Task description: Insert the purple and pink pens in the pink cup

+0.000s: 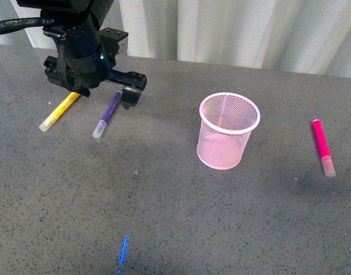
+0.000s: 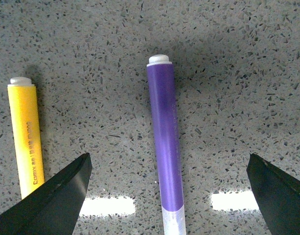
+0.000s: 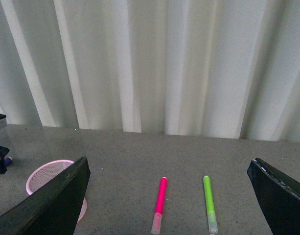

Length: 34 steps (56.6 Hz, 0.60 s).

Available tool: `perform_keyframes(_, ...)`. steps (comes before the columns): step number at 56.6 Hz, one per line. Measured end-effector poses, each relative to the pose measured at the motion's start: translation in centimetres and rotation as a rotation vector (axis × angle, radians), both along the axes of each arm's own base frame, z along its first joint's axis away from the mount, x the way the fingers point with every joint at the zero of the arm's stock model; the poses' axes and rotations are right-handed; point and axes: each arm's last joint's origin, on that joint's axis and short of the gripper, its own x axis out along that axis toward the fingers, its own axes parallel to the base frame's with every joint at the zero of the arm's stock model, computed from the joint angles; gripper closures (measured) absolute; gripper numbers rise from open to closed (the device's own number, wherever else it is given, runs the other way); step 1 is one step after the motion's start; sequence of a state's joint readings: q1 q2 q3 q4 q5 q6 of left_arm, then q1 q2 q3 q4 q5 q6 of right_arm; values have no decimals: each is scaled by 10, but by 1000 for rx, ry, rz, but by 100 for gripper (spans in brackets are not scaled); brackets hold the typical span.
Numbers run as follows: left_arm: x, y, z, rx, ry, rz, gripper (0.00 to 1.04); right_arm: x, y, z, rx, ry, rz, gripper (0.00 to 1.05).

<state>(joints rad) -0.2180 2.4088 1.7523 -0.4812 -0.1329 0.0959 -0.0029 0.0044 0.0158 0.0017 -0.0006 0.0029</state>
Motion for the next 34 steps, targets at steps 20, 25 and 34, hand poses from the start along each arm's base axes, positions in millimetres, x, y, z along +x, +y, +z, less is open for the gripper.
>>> perform_keyframes(20, 7, -2, -19, 22, 26, 0, 7, 0, 0, 0, 0, 0, 0, 7)
perform_keyframes(25, 8, -1, -20, 24, 26, -2, 11, 0, 0, 0, 0, 0, 0, 7)
perform_keyframes(34, 10, -2, -22, 21, 27, -10, 34, 0, 0, 0, 0, 0, 0, 7)
